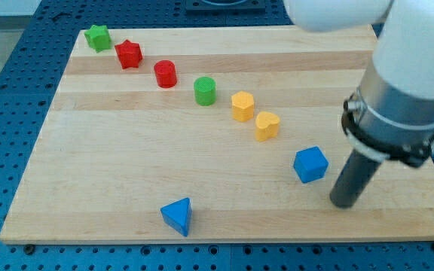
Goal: Push the blue triangle to the right a bit up
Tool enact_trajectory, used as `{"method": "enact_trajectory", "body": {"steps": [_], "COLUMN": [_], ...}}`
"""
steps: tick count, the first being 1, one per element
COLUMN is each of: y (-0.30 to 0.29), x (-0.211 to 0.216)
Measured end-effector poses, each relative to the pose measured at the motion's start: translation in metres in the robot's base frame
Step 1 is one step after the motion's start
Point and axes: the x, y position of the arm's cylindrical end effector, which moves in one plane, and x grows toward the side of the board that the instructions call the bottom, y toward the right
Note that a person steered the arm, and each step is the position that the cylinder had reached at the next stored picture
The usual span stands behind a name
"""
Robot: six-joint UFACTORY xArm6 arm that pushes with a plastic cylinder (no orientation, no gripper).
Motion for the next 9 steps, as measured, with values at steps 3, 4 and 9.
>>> {"method": "enact_trajectory", "body": {"steps": [3,4,9], "y": [-0.143,-0.201,-0.330], "x": [0.020,0.006,0.056]}}
